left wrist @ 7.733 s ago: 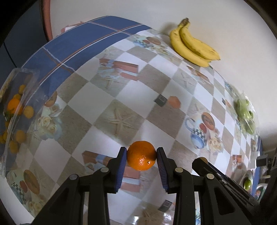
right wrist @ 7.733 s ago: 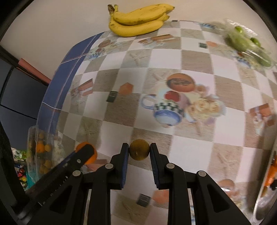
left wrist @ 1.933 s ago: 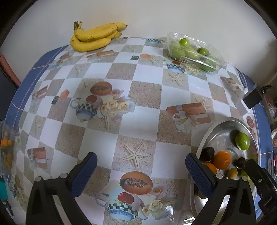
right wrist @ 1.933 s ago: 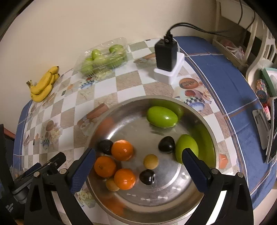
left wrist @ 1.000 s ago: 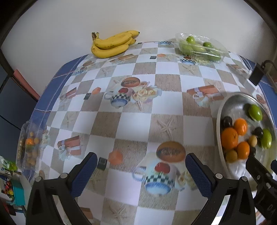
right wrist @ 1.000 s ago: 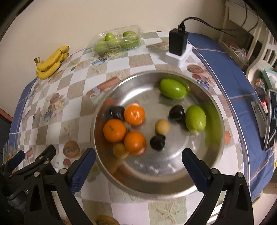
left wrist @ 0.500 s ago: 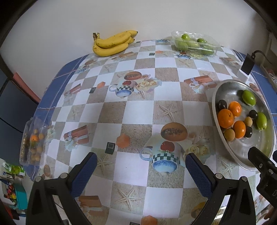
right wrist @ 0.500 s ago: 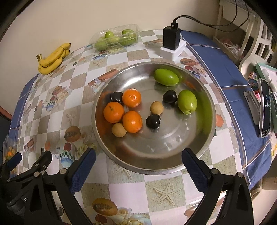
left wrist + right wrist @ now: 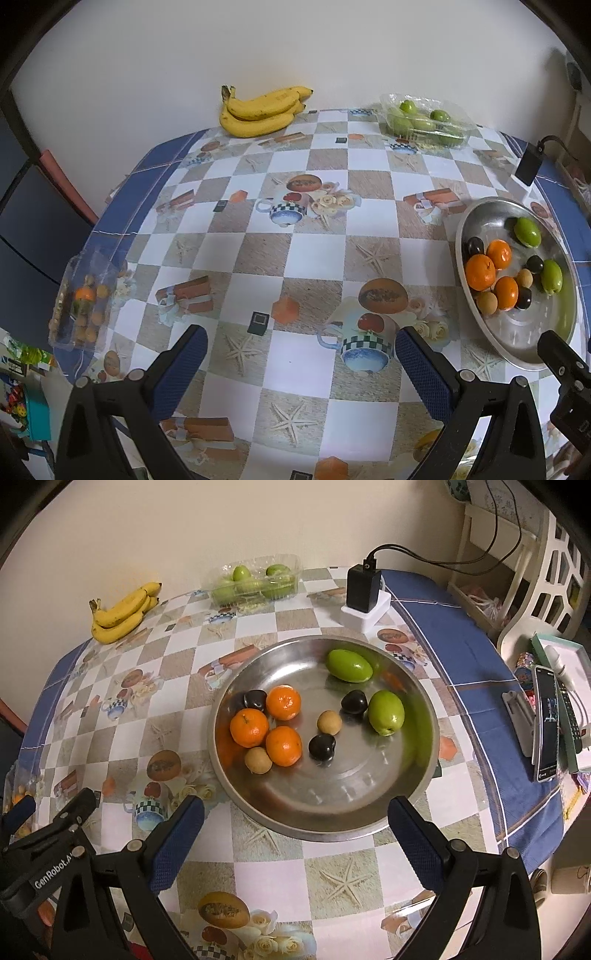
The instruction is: Organize fruits
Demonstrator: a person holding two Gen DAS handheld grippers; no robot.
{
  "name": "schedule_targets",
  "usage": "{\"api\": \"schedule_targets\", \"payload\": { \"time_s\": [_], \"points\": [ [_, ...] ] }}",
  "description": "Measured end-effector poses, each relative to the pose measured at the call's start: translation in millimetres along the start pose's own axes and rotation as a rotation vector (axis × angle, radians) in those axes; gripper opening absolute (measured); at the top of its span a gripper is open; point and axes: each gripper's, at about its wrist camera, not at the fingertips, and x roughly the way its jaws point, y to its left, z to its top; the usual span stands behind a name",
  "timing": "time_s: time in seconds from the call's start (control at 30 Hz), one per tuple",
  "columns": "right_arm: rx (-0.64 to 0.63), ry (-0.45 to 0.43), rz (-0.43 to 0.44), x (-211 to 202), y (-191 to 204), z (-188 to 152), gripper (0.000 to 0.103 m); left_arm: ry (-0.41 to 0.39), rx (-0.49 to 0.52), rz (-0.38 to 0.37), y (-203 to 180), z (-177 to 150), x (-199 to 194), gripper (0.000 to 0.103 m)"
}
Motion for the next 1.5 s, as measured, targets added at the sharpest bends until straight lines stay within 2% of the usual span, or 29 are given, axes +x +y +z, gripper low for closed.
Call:
{"api": "schedule_targets", "payload": {
  "time_s": [0.27,1.5],
  "points": [
    [-0.002,-0.015,-0.002,-5.2,-0.5,-1.1,0.1,-0.015,-0.039,-0.012,12.1,-1.0,-4.8,0.103],
    [0.024,0.001,0.021,-2.0,-2.1,-2.3,0.1,-0.017,-0.04,-0.031,13.4,-0.7,-3.4,0.103]
  ]
}}
